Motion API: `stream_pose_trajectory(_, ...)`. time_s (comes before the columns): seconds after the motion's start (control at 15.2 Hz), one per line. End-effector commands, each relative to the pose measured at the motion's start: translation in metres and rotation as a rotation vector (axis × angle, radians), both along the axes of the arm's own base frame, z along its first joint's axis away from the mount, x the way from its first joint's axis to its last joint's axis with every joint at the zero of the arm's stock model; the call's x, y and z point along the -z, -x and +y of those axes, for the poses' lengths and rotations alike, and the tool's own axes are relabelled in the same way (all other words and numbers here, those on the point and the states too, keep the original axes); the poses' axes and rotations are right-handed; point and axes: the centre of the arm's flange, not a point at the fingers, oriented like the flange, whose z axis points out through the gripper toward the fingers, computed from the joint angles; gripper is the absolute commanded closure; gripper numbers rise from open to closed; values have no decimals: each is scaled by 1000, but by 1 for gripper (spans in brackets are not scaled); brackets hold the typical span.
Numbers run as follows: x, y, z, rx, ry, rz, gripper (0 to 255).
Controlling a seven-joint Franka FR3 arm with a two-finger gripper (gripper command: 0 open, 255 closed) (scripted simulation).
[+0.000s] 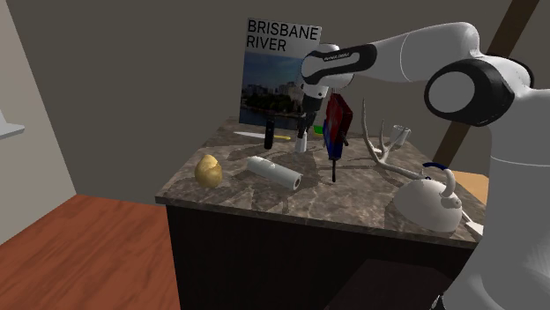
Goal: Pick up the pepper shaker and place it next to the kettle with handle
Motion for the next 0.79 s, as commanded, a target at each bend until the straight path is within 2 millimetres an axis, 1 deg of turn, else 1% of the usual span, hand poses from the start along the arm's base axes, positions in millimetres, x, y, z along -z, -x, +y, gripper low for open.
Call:
stream_pose_trajectory(0.0, -11, 0, 1, 0, 0, 0, 255)
stream_pose_trajectory(0.73, -69, 0, 1, 0, 0, 0, 255)
